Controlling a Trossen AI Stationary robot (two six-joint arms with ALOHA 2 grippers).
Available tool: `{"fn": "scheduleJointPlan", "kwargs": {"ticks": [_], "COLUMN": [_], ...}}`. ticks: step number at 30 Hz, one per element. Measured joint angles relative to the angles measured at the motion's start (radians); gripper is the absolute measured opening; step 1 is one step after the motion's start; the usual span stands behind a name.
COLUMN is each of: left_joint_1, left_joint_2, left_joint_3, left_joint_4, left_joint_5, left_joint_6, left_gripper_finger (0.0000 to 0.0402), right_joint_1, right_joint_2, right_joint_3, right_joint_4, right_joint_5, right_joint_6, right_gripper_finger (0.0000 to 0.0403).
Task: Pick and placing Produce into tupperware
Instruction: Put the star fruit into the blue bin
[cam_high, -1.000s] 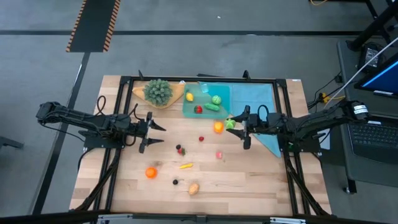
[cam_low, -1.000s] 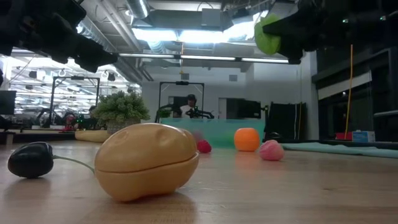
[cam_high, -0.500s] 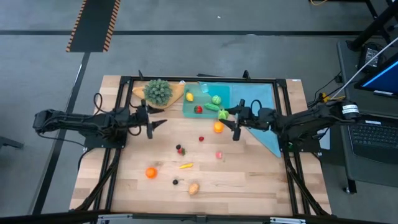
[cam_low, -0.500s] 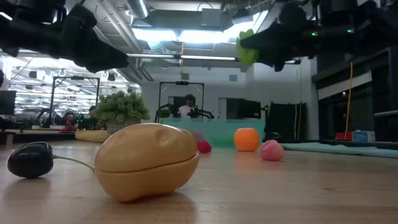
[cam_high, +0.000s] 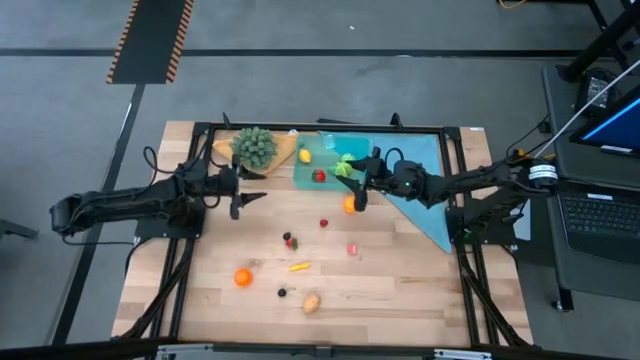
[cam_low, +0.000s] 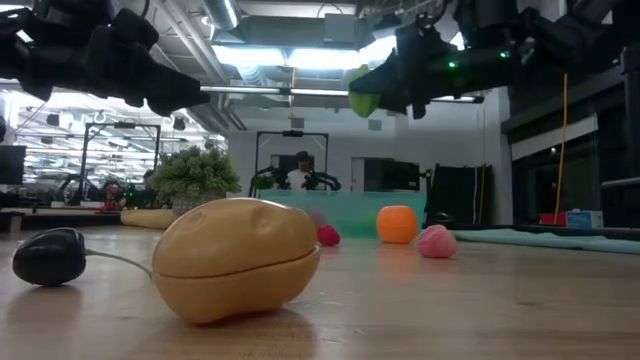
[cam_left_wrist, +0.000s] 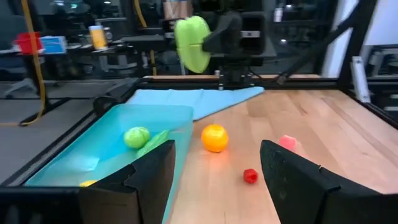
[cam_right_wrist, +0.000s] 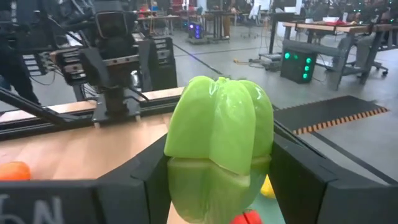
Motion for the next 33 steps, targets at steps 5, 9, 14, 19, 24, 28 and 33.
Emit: {"fn": "scheduleJointPlan", "kwargs": {"ticks": [5,9,14,19,24,28,33], "left_joint_1": [0.075,0.115,0.155,0.173,0.174,0.174,0.174], "left_joint_2": [0.026,0.059,0.097,0.132,0.146,0.146,0.146], "left_joint_3": [0.0,0.0,0.0,0.0,0.0,0.0,0.0], "left_joint_4": [0.004,0.011,0.016,0.016,0.015,0.015,0.014], "left_joint_5": [0.153,0.255,0.328,0.368,0.368,0.368,0.368], "left_joint_6": [0.027,0.062,0.079,0.102,0.105,0.105,0.104], "left_gripper_finger": [0.0228,0.0228,0.0228,0.0228,0.0228,0.0228,0.0228], "right_joint_1": [-0.027,-0.042,-0.074,-0.099,-0.105,-0.113,-0.132], "right_joint_2": [0.002,0.002,0.002,0.002,0.002,0.001,0.001], "right_joint_3": [0.069,0.143,0.244,0.338,0.397,0.438,0.49], "right_joint_4": [-0.124,-0.271,-0.507,-0.736,-0.855,-0.933,-1.046], "right_joint_5": [0.001,0.001,0.002,0.001,0.001,-0.02,-0.043], "right_joint_6": [0.002,0.008,0.065,0.114,0.126,0.142,0.171], "right_gripper_finger": [0.0216,0.0216,0.0216,0.0216,0.0216,0.0216,0.0216]}}
